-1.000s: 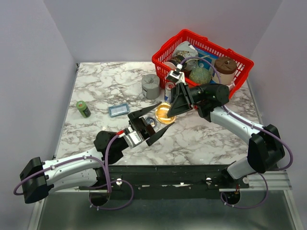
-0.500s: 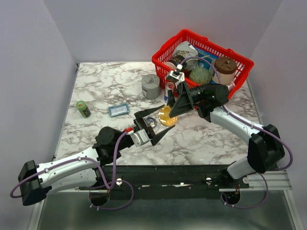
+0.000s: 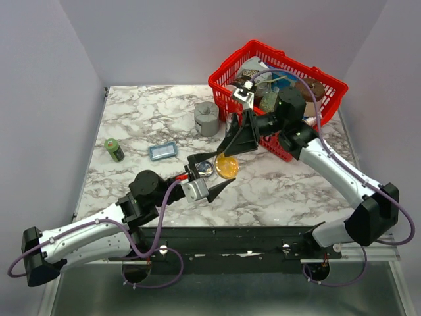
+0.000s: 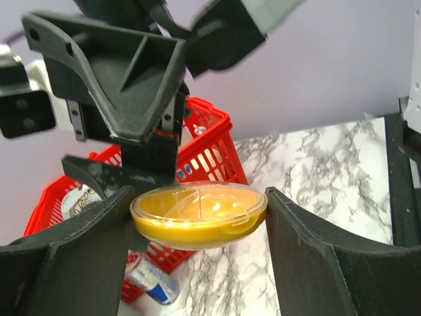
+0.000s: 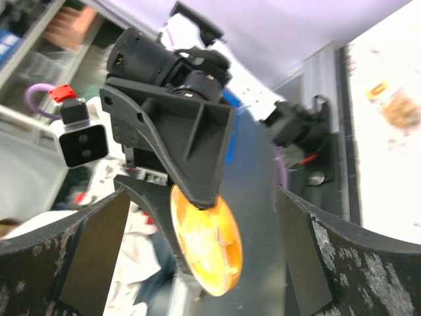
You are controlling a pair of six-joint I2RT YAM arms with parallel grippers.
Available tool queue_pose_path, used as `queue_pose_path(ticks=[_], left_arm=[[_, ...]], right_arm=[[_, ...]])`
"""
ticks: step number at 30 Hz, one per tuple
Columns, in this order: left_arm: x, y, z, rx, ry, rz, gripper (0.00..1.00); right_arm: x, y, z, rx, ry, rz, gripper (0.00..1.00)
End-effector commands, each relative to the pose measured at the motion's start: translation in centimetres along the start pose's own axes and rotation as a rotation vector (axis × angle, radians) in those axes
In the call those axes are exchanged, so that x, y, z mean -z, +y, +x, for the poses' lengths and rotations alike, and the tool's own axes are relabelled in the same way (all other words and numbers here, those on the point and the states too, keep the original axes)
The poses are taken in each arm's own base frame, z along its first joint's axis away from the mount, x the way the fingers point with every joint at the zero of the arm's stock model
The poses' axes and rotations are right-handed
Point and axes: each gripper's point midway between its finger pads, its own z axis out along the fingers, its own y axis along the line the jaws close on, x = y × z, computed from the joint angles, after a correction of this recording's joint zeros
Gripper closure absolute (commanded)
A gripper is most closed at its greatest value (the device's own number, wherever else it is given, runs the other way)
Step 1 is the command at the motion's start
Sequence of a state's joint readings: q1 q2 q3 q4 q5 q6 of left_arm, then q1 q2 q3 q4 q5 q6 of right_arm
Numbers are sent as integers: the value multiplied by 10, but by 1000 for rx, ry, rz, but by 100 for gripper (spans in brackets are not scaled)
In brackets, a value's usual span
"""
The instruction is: Sort the pills into containers
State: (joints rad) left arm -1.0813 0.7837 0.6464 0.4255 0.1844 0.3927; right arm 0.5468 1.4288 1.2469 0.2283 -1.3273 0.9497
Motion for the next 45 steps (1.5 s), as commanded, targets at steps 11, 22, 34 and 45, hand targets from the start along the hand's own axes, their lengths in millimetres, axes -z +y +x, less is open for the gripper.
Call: queue_pose_path(ticks=[11,22,34,45], left_arm=[[4,-1,27,-53,200,58,50],[3,8,49,-71,297,4,50],[8,15,50,-66,295,-49,50],[1,16,55,-67,305,-49,50]], right_arm=[[35,-74,7,16,-23,649,0],[31,-43,11,73,-71,625,0],[26,-46,29,-32,-66,579,0],[10,-45,31,-57,-46,572,0]])
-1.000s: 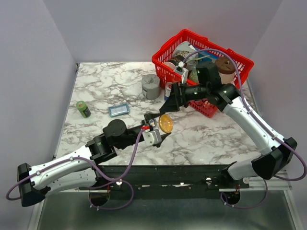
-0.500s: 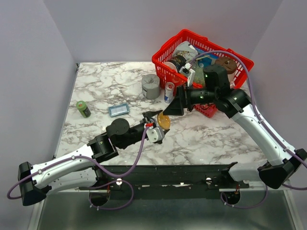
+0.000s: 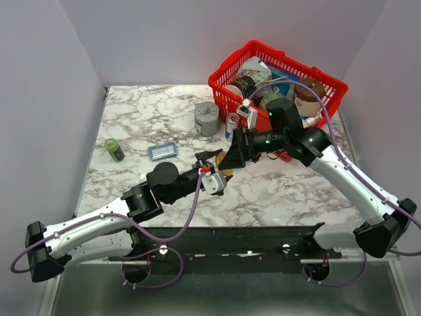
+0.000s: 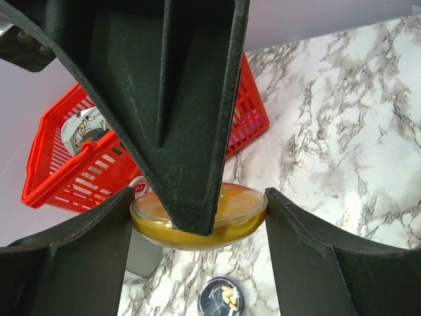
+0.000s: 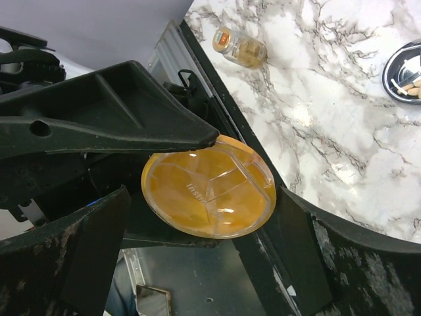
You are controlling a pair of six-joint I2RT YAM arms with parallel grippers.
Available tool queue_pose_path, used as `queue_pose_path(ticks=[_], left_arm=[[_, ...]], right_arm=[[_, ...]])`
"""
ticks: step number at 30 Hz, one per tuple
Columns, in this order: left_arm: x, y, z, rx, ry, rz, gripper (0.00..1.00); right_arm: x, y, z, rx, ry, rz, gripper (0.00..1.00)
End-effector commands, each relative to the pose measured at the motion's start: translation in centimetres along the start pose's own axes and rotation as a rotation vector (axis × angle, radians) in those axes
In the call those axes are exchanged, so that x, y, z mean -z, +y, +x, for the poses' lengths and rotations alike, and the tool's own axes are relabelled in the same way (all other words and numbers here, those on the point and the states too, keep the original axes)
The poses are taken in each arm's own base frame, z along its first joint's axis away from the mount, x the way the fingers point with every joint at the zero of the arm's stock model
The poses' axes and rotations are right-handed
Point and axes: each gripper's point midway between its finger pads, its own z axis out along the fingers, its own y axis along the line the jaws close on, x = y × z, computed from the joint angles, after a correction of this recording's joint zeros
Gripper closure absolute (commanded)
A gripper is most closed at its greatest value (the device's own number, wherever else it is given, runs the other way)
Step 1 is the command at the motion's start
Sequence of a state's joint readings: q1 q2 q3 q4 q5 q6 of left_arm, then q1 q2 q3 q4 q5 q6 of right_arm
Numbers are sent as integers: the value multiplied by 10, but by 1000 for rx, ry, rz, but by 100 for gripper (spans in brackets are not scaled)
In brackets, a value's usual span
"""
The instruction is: Sort the pills into containers
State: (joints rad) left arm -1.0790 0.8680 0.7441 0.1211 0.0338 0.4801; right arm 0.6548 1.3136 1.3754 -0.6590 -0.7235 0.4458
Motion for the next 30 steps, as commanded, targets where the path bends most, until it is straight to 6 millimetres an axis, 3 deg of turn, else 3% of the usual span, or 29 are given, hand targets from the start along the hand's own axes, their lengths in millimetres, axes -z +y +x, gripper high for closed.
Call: queue_pose_path(ticks=[1,15,26,30], left_arm=[[-2,13,-8,-3,-20,-51,50],[-11,12,-4,-10,-5,-43,50],[-11,20,-1,-14,24,-81,49],[-9,21,-1,-3,17,-90,38]], right_arm=[[-1,9,-8,-23,-15,-17,0],[-12,-9,-18,-80,-60,100,0],[-15,-14,-13,-100,-44,106,26],[-16,-13,-12,-114,-42,96,29]])
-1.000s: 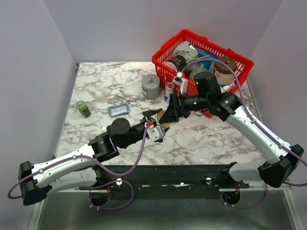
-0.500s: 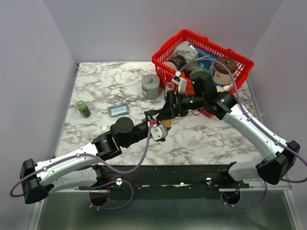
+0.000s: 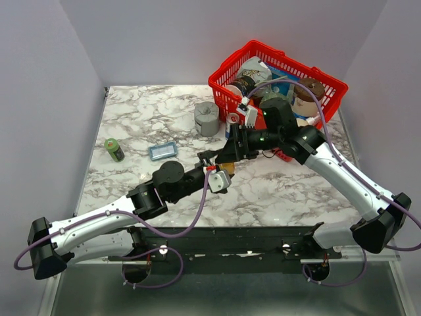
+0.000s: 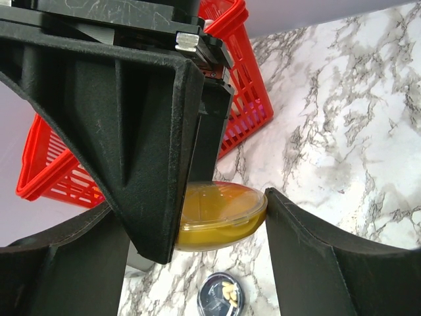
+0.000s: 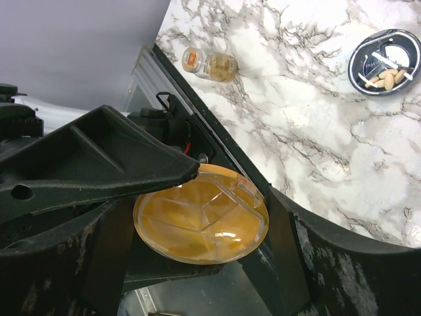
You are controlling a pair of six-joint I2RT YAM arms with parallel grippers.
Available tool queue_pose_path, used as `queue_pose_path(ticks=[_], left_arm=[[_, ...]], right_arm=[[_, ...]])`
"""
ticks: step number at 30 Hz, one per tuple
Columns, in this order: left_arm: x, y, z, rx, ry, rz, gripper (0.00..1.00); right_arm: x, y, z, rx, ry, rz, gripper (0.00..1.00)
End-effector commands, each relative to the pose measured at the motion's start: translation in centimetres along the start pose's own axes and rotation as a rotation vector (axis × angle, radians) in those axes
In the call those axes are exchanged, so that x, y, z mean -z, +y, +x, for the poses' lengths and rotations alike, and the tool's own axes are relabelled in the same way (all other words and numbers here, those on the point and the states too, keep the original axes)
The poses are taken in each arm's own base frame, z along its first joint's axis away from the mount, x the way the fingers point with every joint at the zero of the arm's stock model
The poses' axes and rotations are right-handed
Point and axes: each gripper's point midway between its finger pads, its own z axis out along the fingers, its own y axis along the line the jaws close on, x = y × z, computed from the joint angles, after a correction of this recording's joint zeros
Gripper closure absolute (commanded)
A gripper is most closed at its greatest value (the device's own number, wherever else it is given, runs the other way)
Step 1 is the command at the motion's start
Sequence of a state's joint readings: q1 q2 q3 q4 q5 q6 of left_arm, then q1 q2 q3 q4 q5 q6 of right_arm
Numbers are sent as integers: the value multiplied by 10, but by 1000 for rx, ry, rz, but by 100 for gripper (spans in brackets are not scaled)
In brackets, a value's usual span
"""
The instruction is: Sort the pills into containers
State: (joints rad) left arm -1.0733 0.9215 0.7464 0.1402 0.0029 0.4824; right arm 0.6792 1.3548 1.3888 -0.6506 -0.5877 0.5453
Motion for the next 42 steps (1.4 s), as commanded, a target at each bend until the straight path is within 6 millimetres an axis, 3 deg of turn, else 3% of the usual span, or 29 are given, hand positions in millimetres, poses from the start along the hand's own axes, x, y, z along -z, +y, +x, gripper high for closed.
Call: queue_pose_path(ticks=[1,5,6,14,20,27,35,42], left_arm=[[2,19,-17,6,-37,-70,34],[8,20,-22,38,-86,-75,3],[11,21,-23,56,-97,-83,1],[29,26,-22,145,-266,-64,1],[39,34,-36,220,-415,-24,1],[31,22,-42,225,-433,72,1],[42,-1,-43,220,-404,192,1],[52,7,-53,256,-439,204,1]], right_arm=[[-1,8,-1,-22,2,-34,31],[0,15,0,-72,25,-105,36],[2,16,-3,-77,17,-122,36],[9,27,3,-200,85,-302,37],[15,33,-2,-204,91,-396,37],[10,26,-4,-225,88,-385,37],[18,29,-12,-215,88,-421,38],[23,35,-6,-169,114,-470,38]])
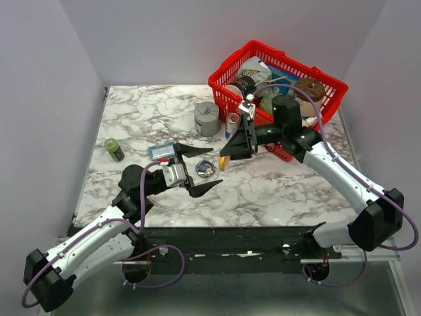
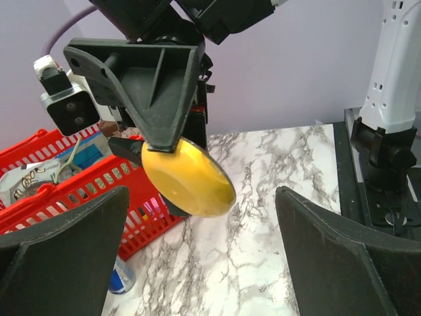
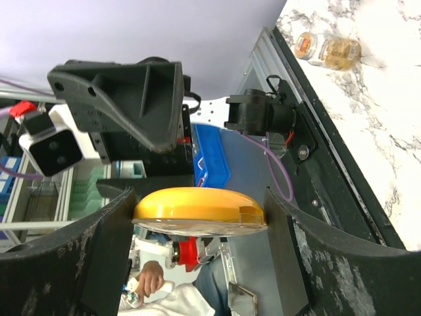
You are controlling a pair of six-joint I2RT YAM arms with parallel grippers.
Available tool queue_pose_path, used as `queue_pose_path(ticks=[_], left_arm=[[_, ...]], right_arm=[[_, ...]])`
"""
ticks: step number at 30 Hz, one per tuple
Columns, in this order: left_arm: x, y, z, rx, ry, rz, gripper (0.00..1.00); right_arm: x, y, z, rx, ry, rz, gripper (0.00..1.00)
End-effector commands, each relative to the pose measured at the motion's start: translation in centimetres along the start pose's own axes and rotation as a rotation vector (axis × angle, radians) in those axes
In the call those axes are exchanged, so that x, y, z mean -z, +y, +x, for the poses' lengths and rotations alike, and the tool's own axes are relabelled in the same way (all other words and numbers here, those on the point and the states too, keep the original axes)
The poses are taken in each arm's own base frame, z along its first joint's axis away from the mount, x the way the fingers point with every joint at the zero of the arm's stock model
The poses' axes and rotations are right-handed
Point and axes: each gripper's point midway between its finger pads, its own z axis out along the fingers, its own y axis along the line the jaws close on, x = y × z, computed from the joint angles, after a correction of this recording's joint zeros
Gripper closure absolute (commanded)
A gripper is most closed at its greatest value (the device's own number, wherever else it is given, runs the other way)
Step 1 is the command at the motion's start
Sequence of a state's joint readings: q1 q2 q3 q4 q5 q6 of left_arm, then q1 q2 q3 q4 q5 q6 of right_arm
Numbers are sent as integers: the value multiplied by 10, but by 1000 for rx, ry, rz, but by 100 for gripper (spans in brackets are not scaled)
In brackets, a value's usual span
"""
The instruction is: Sort the pills into containers
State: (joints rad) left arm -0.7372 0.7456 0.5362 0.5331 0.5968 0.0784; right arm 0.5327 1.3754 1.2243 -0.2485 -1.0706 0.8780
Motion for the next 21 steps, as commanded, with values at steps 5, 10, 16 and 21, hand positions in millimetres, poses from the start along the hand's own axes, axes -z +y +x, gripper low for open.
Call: queue_pose_path(ticks=[5,10,16,21], left_arm=[[-5,-13,-24,62,-83,142,1],[-8,-18,-36,128,-131,204,1],[-4,-18,-47,153,-160,246,1],[-2,-23,-48,201,-160,288,1]], right_arm=[[1,18,15,70,85,-94,38],[-2,24,24,99,117,-115,38],[-5,28,31,131,146,-133,38],[-6,30,34,165,157,-136,38]])
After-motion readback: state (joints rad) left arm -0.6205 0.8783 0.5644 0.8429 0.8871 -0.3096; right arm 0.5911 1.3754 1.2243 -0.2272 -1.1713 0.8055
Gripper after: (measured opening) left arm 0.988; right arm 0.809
